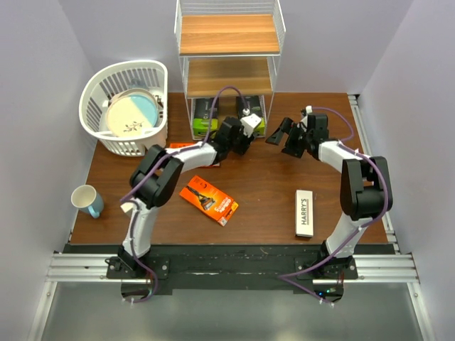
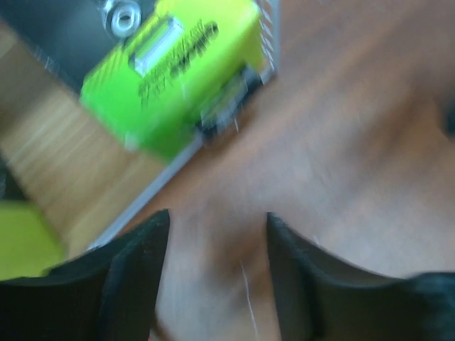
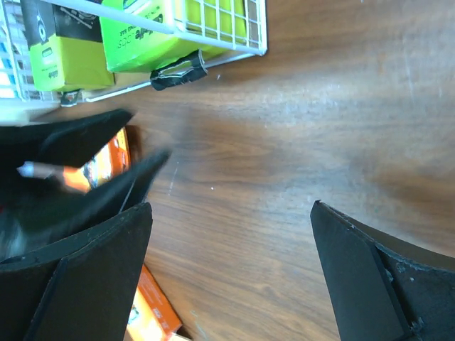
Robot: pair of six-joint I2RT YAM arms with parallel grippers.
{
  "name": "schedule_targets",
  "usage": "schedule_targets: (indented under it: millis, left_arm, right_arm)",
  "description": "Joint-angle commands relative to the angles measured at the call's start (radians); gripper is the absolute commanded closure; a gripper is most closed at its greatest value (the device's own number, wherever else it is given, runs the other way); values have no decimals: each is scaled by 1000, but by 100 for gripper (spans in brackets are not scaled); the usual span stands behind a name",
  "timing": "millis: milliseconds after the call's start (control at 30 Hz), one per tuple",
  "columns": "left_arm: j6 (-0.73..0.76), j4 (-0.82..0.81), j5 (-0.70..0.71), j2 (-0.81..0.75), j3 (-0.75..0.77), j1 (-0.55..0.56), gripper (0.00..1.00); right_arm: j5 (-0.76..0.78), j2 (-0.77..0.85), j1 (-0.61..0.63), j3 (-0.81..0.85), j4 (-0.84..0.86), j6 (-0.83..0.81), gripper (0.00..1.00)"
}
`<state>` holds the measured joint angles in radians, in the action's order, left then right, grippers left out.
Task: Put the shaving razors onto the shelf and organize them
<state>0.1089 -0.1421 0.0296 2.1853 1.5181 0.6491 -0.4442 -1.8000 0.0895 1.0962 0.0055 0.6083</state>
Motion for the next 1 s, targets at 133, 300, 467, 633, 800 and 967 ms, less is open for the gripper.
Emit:
schedule_targets:
  millis: [133, 300, 467, 633, 800, 967]
  left_arm:
    - [-43, 48, -2, -450, -294, 44, 23]
    - [-184, 139, -25, -704, -534, 40, 20]
    - [-424, 233, -186, -877, -763, -31, 24]
    - [-603, 196, -313, -969, -1004, -127, 32]
    - [-655, 193, -316, -954, -1035, -163, 37]
    - [-689, 161, -292, -912, -1059, -163, 39]
  right_arm:
    - [-8, 63, -4, 109, -263, -277, 1]
    - [-71, 123, 33, 48, -305, -343, 1]
    - [-168, 123, 170, 24, -345, -455, 1]
    - [-192, 88, 312, -27, -270, -380, 7]
    - [-217, 54, 407, -93, -236, -375, 15]
    - [-225, -27, 437, -81, -246, -358, 20]
